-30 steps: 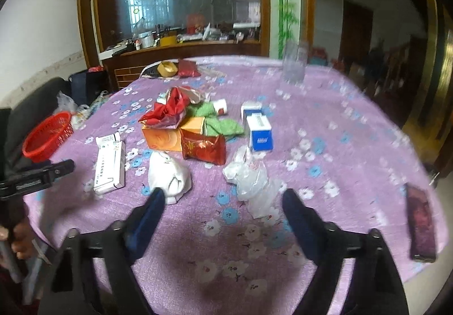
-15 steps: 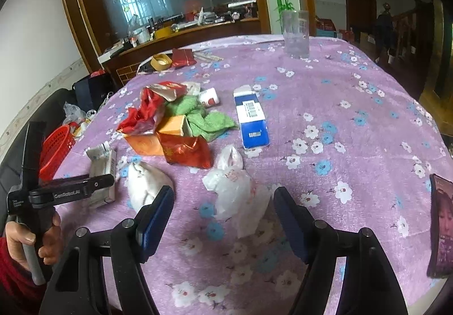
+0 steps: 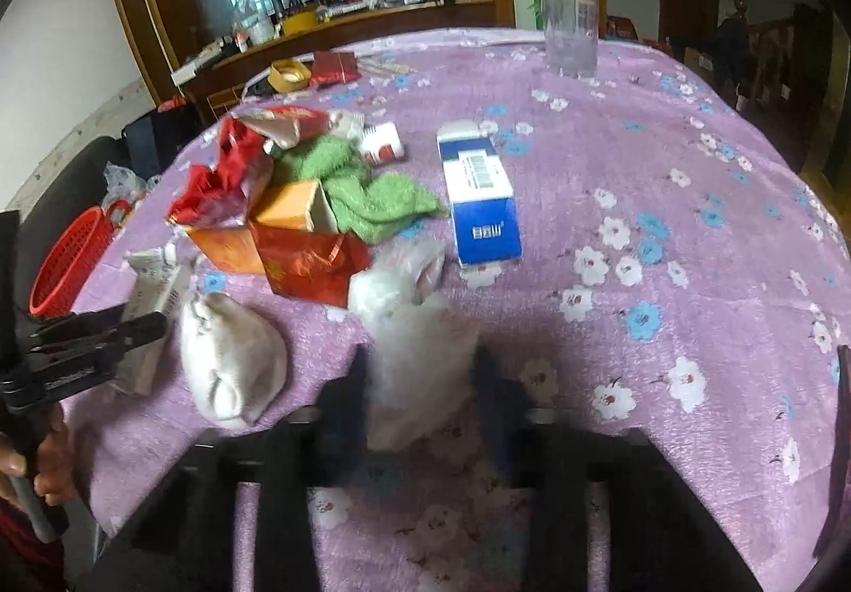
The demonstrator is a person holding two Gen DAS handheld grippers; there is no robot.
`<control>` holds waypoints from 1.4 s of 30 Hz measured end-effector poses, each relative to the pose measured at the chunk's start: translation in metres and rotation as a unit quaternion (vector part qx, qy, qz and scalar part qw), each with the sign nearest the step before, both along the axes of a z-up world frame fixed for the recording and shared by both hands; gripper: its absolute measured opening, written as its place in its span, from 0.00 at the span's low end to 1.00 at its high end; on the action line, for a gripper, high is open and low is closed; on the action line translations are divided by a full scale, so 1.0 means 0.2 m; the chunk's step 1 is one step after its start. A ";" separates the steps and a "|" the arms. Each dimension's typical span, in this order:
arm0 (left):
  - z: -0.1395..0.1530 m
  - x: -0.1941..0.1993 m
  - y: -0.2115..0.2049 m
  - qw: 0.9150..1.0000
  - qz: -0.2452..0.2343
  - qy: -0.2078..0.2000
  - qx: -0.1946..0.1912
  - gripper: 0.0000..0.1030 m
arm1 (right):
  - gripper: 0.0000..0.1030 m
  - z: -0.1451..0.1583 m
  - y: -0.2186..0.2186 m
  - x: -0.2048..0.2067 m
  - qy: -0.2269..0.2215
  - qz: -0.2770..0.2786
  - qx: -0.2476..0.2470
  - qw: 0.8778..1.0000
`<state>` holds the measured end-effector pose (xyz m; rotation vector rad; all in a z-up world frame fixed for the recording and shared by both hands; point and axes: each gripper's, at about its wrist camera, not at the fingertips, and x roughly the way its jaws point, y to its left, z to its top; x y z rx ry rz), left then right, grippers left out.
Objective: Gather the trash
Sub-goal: 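Grasp the white medicine box with the left tool while the right tool grasps the white plastic bag, then carry the box with the left tool while the right tool carries the bag, both into the red basket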
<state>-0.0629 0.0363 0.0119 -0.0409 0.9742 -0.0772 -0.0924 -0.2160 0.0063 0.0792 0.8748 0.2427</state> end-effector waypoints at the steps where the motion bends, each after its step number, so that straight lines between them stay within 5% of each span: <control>1: 0.00 0.00 0.00 1.000 0.000 0.000 -0.002 0.52 | 0.34 0.00 0.00 0.00 -0.002 0.000 0.003 1.000; 15: 0.07 -0.05 0.02 0.999 -0.005 -0.028 -0.025 0.50 | 0.32 0.17 -0.04 -0.15 -0.046 -0.006 0.031 0.998; 23: 0.20 -0.10 0.14 0.998 0.013 -0.055 -0.032 0.50 | 0.32 0.29 0.11 -0.19 -0.068 0.035 0.042 0.996; 32: 0.33 -0.17 0.42 0.994 0.060 -0.086 -0.026 0.50 | 0.33 0.38 0.47 -0.14 -0.066 0.119 0.057 0.989; 42: 0.44 -0.23 1.00 0.980 0.163 -0.113 -0.015 0.50 | 0.33 0.54 1.10 -0.02 -0.065 0.227 0.072 0.969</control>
